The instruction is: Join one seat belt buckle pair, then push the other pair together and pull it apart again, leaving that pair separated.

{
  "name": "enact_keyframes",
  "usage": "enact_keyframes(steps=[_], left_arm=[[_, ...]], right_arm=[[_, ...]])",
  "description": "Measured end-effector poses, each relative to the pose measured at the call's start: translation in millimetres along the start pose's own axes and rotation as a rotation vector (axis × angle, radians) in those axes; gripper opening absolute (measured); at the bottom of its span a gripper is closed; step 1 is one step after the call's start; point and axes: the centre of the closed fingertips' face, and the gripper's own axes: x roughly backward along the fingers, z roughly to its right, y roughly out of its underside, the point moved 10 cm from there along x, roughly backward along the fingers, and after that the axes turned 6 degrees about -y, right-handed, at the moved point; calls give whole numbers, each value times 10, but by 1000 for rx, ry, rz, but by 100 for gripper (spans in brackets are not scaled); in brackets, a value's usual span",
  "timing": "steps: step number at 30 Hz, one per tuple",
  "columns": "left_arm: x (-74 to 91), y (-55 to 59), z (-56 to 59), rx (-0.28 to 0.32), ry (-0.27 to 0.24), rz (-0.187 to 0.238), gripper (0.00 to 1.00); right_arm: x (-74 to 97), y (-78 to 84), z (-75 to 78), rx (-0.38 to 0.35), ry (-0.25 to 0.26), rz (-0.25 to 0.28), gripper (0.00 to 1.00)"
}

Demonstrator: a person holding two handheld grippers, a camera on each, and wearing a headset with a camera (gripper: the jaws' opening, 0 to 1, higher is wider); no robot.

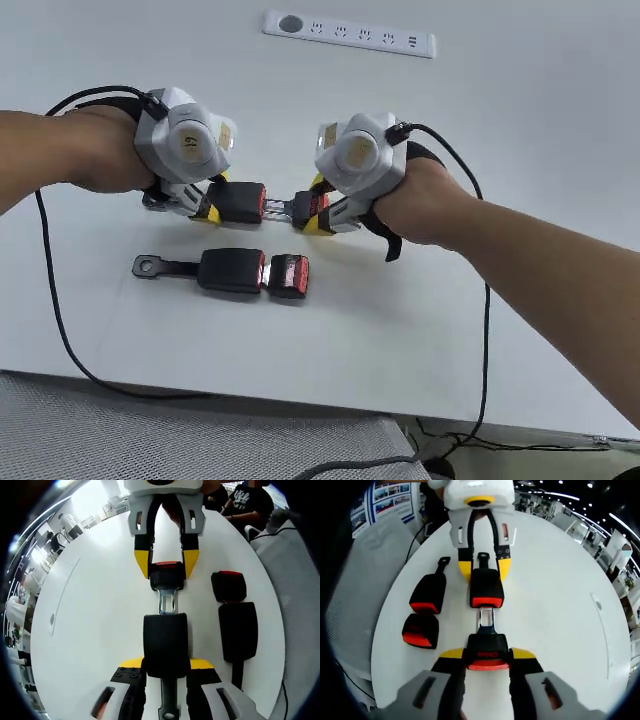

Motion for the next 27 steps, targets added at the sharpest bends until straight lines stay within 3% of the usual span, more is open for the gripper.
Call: enact_keyframes(steps=[11, 16, 21, 25, 27], left_arm=[[-11, 9, -2, 3, -5, 3, 31], [48, -29, 49, -3, -4, 9, 31], [57, -49, 63, -19, -5, 5, 32], [53, -54, 57, -37, -4, 3, 32], [49, -74, 61, -45, -5, -9, 32]], right_arm=[[349, 519, -96, -55, 35, -41, 33], [498, 742, -146, -75, 46, -64, 33], [571, 891, -119, -85, 49, -106, 34], [585, 901, -114, -95, 49, -133, 34], [555, 890, -137, -58, 31, -157, 36]])
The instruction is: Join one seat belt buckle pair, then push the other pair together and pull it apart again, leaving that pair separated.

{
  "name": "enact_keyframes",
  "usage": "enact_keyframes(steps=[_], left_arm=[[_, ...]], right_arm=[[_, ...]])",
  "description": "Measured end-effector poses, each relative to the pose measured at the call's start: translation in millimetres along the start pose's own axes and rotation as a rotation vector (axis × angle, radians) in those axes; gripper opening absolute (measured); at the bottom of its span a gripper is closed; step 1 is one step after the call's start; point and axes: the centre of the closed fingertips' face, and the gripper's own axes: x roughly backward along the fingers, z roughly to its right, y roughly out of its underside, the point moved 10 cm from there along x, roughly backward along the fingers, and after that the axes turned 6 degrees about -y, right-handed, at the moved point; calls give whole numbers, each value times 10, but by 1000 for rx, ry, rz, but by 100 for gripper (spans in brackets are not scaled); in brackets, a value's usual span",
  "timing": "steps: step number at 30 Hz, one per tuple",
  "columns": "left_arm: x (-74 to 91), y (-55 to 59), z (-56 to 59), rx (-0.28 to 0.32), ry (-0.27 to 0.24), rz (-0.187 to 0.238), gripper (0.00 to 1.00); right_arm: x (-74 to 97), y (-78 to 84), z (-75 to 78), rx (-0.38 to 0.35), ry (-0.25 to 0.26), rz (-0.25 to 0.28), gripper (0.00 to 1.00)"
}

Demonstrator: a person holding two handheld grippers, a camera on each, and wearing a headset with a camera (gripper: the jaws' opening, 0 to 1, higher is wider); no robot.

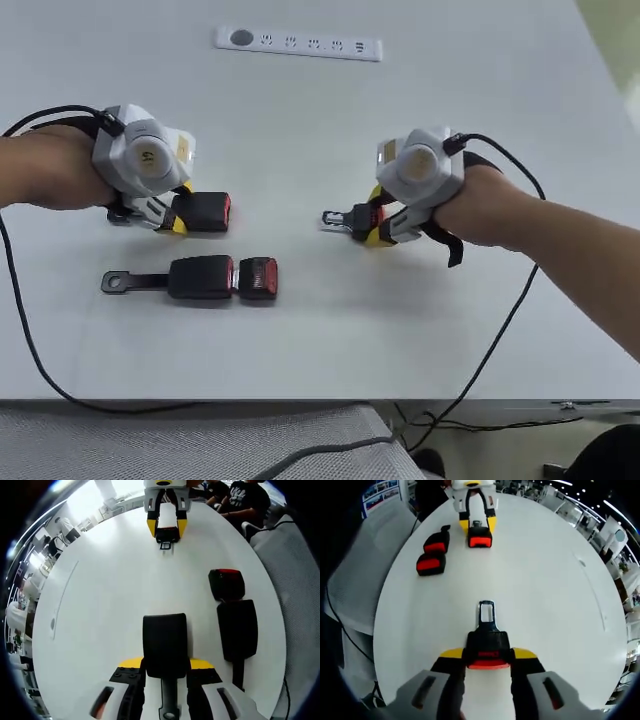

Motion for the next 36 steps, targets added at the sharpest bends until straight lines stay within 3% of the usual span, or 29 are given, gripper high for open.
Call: enact_keyframes(steps=[4, 7, 11, 16, 20, 27, 29, 33, 36], left_arm=[[-5, -54, 5, -24, -15, -38, 32], [4, -26, 10, 24, -40, -36, 33], [66, 3, 84, 42, -45, -46, 38], [202, -18, 145, 59, -80, -24, 39], [359, -35, 214, 89, -138, 2, 41], [712, 20, 502, 169, -197, 74, 45], [776, 56, 585, 180, -210, 76, 48], [953, 190, 836, 293, -239, 73, 56], [1059, 274, 979, 331, -256, 82, 61]], right_arm=[[11, -4, 13, -16, 30, -5, 36], [45, 4, -13, -7, 69, -17, 40], [141, 11, -83, -48, 93, 20, 45], [287, 12, -231, -89, 130, 72, 48], [360, 62, -333, -128, 175, 114, 51], [496, 59, -639, -191, 200, 196, 53], [526, 44, -706, -205, 206, 214, 55], [558, 32, -887, -246, 190, 239, 58], [584, 36, -980, -239, 208, 241, 62]])
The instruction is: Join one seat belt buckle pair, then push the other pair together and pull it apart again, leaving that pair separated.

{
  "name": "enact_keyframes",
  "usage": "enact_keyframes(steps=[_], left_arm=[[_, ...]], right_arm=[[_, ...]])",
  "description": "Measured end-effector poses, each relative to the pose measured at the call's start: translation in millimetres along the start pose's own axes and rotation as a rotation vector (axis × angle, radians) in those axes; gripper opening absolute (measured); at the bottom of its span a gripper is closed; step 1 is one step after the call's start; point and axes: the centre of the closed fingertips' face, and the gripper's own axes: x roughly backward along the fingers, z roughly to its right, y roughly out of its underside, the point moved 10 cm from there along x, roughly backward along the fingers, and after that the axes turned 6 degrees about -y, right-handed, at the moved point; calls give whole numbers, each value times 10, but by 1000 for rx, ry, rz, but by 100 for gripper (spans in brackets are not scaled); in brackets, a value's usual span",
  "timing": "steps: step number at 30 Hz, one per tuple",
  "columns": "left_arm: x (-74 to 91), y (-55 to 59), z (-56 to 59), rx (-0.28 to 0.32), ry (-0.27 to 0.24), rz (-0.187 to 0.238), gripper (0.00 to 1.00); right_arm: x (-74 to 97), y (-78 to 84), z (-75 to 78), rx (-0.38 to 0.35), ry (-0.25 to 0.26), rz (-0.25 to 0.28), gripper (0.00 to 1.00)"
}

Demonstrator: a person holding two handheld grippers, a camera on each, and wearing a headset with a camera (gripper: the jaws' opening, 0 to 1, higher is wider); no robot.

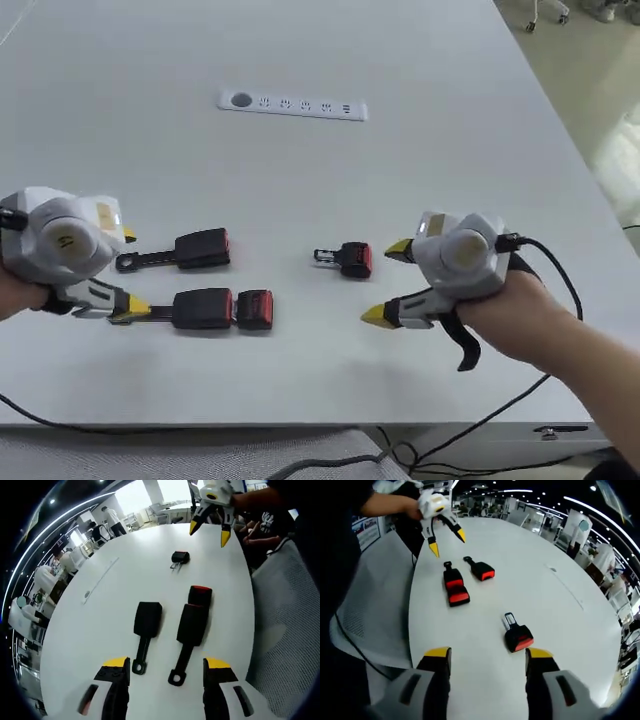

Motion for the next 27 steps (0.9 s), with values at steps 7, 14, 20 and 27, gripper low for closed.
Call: enact_keyframes(steps=[7, 14, 20, 27], left_arm=[[266, 216, 26, 115, -53, -8, 69], [476, 319, 56, 212, -77, -40, 76], [511, 433, 61, 292, -100, -80, 79], [529, 501, -5, 397, -194, -64, 99]], right_arm=[[17, 0, -137, -60, 39, 45, 84], [125, -40, -213, -103, 109, 99, 92], [187, -11, -245, -140, 134, 124, 100], [230, -15, -345, -187, 147, 137, 100]])
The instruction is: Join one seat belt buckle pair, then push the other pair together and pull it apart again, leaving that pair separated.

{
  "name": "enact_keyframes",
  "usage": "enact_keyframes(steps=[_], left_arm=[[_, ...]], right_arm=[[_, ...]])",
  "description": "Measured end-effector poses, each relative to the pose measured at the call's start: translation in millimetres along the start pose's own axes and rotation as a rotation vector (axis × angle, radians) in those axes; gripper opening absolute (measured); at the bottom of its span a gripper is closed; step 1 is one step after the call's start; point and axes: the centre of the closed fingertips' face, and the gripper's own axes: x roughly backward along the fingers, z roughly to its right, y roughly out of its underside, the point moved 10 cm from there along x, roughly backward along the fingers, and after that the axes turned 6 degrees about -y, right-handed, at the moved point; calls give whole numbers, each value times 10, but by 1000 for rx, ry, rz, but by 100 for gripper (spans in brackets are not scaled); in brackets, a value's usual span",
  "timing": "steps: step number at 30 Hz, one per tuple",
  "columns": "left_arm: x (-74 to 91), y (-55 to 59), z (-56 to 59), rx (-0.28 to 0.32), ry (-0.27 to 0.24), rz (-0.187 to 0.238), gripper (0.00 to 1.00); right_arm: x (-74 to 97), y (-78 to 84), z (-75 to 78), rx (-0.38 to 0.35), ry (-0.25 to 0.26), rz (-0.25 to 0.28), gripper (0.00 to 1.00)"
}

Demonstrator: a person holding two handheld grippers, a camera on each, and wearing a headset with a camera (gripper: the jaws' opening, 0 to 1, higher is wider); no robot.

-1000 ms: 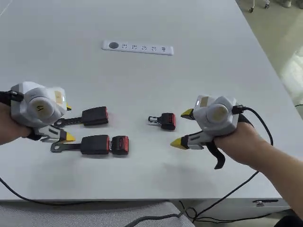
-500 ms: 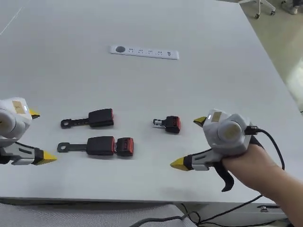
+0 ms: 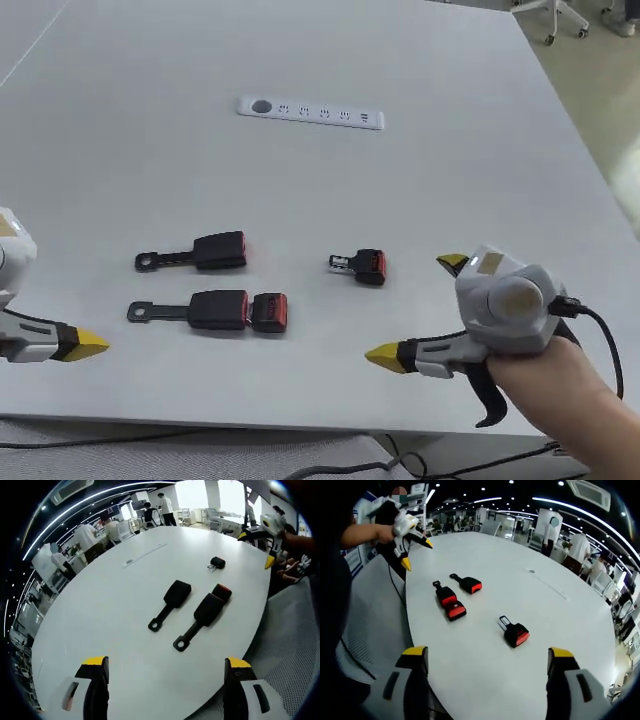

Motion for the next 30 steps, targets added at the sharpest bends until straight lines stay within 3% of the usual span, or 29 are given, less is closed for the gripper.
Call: enact_keyframes(steps=[11, 17, 30], left_arm=[[-13, 19, 87, 51, 14, 14, 100], [-5, 27, 93, 58, 11, 18, 100], [25, 70, 88, 87, -2, 34, 100]], right_arm=[[9, -52, -59, -15, 19, 12, 100], [6, -38, -69, -16, 12, 5, 100], [3, -4, -77, -67, 52, 25, 100]])
